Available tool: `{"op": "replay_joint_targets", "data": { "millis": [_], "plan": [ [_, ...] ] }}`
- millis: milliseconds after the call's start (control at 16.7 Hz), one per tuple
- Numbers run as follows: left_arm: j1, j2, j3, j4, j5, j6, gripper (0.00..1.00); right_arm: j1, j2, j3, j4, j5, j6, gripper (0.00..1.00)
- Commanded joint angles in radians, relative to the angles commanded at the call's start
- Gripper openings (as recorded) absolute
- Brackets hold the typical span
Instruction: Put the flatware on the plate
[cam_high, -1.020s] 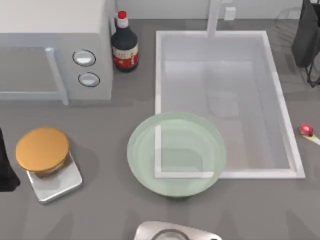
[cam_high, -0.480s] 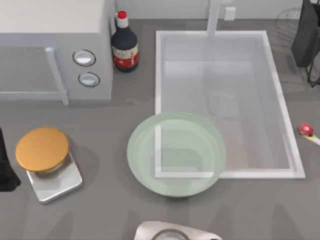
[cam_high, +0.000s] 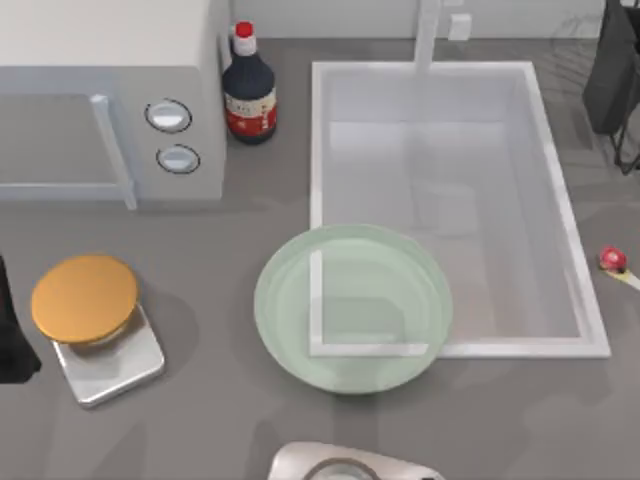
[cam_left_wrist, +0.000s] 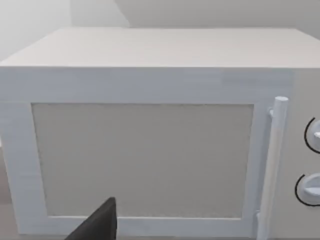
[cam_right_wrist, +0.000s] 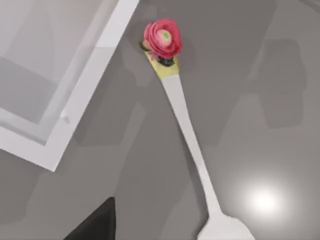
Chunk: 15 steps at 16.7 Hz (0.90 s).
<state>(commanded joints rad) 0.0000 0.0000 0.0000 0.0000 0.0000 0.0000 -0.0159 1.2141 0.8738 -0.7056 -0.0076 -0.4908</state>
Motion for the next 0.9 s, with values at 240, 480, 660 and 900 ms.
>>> {"op": "replay_joint_targets", "data": {
  "millis": [240,480,660,900],
  "plan": [
    [0.000,0.000,0.000,0.000,0.000,0.000,1.00,-0.007,0.329,0.247,-0.196,0.000,-0.138,1.00],
    [0.000,0.000,0.000,0.000,0.000,0.000,1.00,-0.011,0.561,0.429,-0.327,0.004,-0.236,1.00],
    [0.000,0.000,0.000,0.000,0.000,0.000,1.00,-0.013,0.640,0.497,-0.372,0.006,-0.272,1.00],
    [0.000,0.000,0.000,0.000,0.000,0.000,1.00,-0.013,0.647,0.504,-0.376,0.007,-0.275,1.00]
  ]
}}
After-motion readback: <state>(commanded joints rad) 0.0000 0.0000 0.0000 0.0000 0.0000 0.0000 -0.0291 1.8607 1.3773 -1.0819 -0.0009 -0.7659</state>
